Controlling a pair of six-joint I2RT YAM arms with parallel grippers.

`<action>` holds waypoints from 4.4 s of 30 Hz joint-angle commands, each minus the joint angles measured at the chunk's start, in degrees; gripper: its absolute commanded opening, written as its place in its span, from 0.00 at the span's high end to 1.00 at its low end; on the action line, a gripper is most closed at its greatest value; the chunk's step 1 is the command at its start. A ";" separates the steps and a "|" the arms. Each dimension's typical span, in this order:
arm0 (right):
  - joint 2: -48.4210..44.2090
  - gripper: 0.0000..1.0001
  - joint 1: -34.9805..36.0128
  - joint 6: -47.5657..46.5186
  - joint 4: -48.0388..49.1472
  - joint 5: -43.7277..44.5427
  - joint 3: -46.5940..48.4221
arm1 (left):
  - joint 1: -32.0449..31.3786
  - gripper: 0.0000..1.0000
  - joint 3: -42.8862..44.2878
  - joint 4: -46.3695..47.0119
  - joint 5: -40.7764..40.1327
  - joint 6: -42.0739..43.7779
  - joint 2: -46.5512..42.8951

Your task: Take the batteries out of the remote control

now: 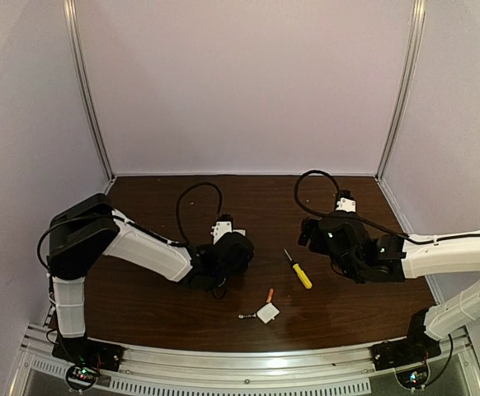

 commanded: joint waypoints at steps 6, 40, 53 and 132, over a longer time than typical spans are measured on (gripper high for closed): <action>0.69 0.00 0.39 0.01 0.69 0.24 -0.59 | -0.14 0.97 3.58 -1.37 -2.38 -3.48 4.17; 3.73 0.00 0.39 -3.05 3.30 1.53 -0.43 | -2.58 0.04 2.37 -5.93 -6.14 -9.06 4.35; 3.32 0.00 0.34 -6.69 6.84 1.26 -1.86 | -2.69 0.03 -4.12 -12.66 -17.46 2.23 -11.01; -12.92 0.00 0.40 -24.68 32.91 -16.69 -19.67 | 61.25 0.03 -46.25 58.89 35.95 51.52 -25.23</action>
